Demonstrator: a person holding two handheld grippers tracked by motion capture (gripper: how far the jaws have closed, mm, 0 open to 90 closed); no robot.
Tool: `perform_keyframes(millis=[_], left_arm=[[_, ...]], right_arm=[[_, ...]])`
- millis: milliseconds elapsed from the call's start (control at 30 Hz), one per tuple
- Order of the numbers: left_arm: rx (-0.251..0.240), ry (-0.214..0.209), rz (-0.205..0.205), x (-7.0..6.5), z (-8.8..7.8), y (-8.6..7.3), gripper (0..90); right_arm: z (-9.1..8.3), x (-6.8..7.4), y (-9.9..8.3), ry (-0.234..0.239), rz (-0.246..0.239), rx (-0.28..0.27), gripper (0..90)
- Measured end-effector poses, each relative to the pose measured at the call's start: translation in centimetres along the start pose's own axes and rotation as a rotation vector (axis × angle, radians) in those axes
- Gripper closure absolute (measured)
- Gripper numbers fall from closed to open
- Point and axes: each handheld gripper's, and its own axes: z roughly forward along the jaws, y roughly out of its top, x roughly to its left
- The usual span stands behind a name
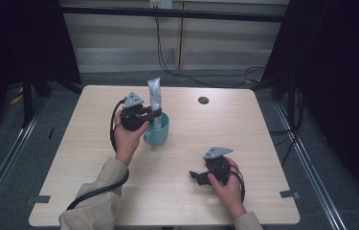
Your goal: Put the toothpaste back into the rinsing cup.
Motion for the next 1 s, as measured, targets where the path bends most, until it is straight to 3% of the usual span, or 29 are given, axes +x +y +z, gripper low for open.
perform_keyframes(millis=[1000], left_arm=[[0.071, 0.002, -0.018, -0.3, 1.2, -2.0, 69.9]], right_arm=[[0.0, 0.0, 0.0, 0.001, 0.0, 0.0, 13.6]])
